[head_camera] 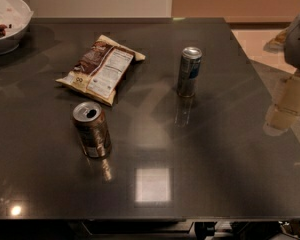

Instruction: Move redbull can near orange can

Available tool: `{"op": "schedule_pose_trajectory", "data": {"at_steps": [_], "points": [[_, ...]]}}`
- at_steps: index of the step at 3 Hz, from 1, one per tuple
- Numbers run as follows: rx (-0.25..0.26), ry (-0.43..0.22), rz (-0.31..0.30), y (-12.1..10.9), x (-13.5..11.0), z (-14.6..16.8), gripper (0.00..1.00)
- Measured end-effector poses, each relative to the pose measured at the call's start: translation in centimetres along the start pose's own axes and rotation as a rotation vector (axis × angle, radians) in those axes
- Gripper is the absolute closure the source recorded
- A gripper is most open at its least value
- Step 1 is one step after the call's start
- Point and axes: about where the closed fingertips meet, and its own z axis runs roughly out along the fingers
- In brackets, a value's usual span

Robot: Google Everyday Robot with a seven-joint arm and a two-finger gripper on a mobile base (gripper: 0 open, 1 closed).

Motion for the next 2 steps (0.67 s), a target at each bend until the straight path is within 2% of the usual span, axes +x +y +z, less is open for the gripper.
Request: {"op": "schedule_pose_trajectory", "data": {"at_steps": [1,2], "points": [[0.001,-0.002,0.000,-0.1,-0.1,-0.1,0.00],[-0.014,-0.043,0.031,-1.9,-0.5,0.9,0.00]]}}
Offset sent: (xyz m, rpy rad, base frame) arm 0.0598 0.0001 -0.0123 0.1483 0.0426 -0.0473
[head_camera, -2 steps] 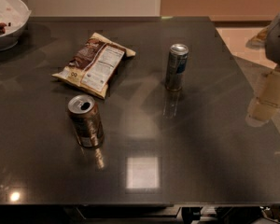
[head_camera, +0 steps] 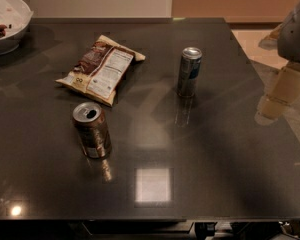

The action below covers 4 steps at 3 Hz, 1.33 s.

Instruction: Move redbull can near orange can

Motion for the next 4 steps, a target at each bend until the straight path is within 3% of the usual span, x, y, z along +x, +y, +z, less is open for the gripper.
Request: {"op": "schedule_pose_trajectory", "data": {"at_steps": [2,4], "points": [[-0.026,-0.157,0.095,-6.1,-2.6,3.4,0.00],[-0.037,-0.321,0.135,-9.5,-6.3,6.3,0.00]]}}
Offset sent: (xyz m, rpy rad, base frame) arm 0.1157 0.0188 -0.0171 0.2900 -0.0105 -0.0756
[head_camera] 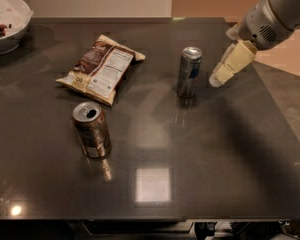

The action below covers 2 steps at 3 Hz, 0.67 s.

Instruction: Move redbull can near orange can

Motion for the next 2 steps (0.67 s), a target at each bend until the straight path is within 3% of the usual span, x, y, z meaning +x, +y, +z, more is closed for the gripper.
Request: {"op": "schedule_pose_trajectory", "data": {"at_steps": [2], "points": [[-0.022,-0.137,0.011,-1.0,-2.6,3.3,0.00]]}}
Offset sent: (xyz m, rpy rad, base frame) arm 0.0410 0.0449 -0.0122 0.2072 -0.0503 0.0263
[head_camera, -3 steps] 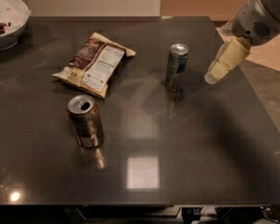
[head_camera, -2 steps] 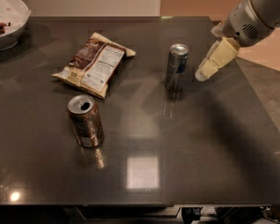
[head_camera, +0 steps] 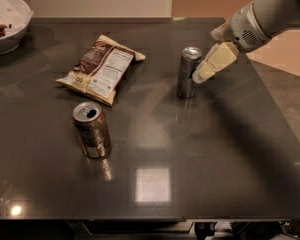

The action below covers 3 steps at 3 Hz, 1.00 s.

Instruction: Move redbull can near orange can

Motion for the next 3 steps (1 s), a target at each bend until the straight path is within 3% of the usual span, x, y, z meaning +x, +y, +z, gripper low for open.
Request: {"op": "schedule_pose_trajectory", "data": {"at_steps": [2,3], "points": [[-0.016,-0.048,0.011,-0.6,-0.7,1.7,0.00],[-0.036,-0.052,0.013,-0.8,-0.7,3.0,0.05]]}}
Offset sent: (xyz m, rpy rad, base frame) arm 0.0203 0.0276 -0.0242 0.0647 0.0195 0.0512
